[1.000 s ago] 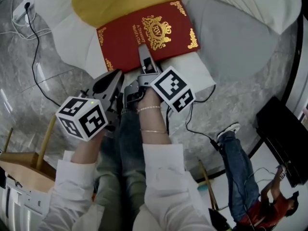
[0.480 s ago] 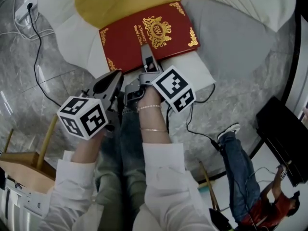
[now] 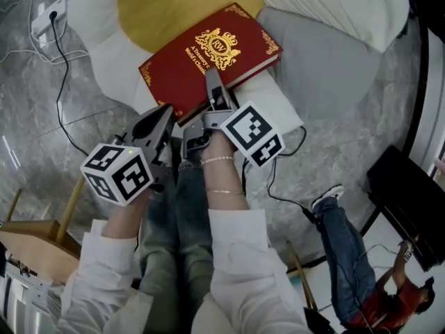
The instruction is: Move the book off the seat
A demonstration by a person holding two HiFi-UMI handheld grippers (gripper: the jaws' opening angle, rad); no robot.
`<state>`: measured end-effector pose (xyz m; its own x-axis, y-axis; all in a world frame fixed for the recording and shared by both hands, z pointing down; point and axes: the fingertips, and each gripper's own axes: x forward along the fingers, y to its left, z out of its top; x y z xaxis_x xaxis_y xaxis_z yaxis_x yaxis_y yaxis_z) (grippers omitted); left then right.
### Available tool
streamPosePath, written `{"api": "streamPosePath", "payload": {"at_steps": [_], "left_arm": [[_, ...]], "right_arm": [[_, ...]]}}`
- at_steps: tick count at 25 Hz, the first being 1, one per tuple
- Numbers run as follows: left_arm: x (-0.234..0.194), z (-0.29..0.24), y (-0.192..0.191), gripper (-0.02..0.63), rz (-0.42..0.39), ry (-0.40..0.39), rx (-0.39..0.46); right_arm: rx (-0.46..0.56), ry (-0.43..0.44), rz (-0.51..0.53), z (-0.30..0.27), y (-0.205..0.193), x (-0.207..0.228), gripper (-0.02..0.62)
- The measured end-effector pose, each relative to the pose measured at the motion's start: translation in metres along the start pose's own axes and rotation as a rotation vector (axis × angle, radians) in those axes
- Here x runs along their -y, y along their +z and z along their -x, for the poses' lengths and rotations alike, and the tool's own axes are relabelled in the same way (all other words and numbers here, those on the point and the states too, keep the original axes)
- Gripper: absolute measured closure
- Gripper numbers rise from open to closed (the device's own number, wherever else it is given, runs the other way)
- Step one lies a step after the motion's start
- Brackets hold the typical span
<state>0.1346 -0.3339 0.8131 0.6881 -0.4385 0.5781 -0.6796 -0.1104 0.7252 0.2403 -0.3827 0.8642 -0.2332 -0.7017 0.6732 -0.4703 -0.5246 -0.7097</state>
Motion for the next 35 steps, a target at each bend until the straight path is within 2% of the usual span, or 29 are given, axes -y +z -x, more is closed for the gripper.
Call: {"api": "streamPosePath", "payload": {"at_steps": [9,16,21,25,28,35], "left_arm": [[0.044,0.016,0.046,0.600,-0.046,-0.011,0.058],[0.099,0.051,0.102,0.600,-0.150,-0.042,0.114],[0.140,0.090,0.150,0.600,-0.209,-0.050,0.152],[0.184,0.120,0.190,0.600,-0.264,-0.064,0.201],[0.211,0.148,0.211,0.600,-0.277,-0.064,0.248],[0.286,0.217,0.260,0.600,-0.339,-0.072,0.343]], "right_arm": [[0.024,0.055,0.016,0.025,0.028,-0.050,0.331],[0.038,0.117,0.032,0.064,0.049,-0.110,0.331],[0.047,0.186,0.011,0.104,0.061,-0.165,0.333],[0.079,0.282,0.025,0.134,0.082,-0.219,0.334],[0.096,0.320,-0.010,0.163,0.091,-0.253,0.334],[0.147,0.440,0.009,0.234,0.128,-0.329,0.336]]}}
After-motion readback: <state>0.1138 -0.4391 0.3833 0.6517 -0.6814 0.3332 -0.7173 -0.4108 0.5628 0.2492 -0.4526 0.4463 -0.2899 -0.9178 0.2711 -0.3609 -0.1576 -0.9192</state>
